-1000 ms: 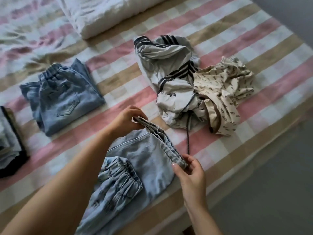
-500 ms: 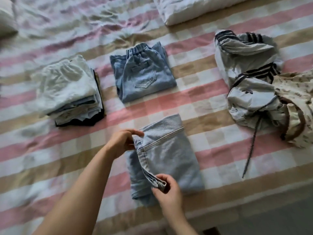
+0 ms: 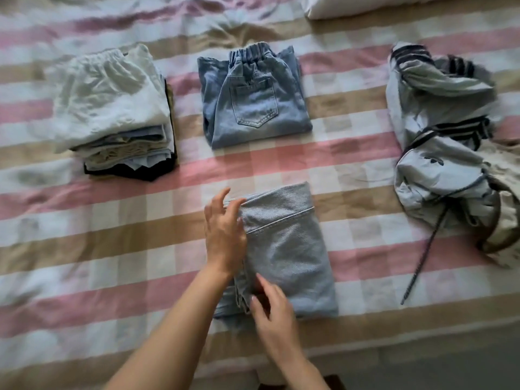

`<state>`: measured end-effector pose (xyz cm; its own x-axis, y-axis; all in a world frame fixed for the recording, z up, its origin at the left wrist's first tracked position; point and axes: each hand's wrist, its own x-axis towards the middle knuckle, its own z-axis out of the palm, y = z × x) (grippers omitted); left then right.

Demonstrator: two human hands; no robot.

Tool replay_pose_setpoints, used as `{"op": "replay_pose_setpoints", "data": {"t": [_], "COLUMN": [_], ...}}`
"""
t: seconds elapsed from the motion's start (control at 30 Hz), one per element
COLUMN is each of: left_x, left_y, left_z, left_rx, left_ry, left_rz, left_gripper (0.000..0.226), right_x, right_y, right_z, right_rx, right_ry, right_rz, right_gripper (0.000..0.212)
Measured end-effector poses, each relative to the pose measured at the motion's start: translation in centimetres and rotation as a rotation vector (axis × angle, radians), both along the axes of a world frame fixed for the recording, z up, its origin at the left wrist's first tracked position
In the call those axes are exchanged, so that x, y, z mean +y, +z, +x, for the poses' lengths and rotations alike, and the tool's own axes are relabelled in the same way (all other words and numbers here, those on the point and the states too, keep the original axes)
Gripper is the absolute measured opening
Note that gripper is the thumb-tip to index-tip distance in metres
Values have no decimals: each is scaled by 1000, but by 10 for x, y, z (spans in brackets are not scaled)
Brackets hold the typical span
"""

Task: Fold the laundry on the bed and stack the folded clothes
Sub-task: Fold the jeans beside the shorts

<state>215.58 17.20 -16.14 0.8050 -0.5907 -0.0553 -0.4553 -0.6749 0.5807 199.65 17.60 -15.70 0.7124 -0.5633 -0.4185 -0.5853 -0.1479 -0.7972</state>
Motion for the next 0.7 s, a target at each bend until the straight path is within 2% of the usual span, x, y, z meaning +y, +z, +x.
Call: {"op": "replay_pose_setpoints", "data": {"t": [0.03, 0.1, 0.17, 0.27, 0.33, 0.4, 0.47, 0.53, 0.57, 0.63, 0.7], "left_x": [-3, -8, -9, -3, 1, 1, 5, 15, 21, 30, 35], "left_y": [1, -2, -13, -41, -53, -57, -52, -45, -43, -36, -32], "left_z": [-13, -40, -55, -49, -39, -36, -38, -37, -35, -26, -9], "left_rx": [-111, -219, -253, -212, -165, -143, -154, -106, -32, 236, 510], "left_ry": [-29, -205, -344, -302, -272, -271, -251, -86, 69, 385, 562], "left_rz": [-33, -42, 124, 378, 425, 413, 341, 282, 257, 200, 80], "left_gripper": [35, 37, 46, 53, 54, 53, 53, 60, 70, 95, 97], "right_x": [-9, -30, -56, -76, -79, -82, -85, -90, -95, -107, -120], "right_y": [2, -4, -16, -34, -43, -45, -47, -46, -44, -41, -38], "right_z": [-1, -2, 6, 16, 19, 21, 14, 4, 0, -2, 3], "right_rx": [-76, -140, -41, 260, 327, 313, 190, 75, 56, 62, 107], "right_ry": [-94, -201, -133, 43, 114, 130, 84, -119, -235, -410, -436], "right_rz": [-120, -490, -700, -740, -732, -733, -686, -478, -312, 24, 234], "right_gripper": [33, 35, 40, 49, 53, 53, 53, 55, 57, 55, 47]}}
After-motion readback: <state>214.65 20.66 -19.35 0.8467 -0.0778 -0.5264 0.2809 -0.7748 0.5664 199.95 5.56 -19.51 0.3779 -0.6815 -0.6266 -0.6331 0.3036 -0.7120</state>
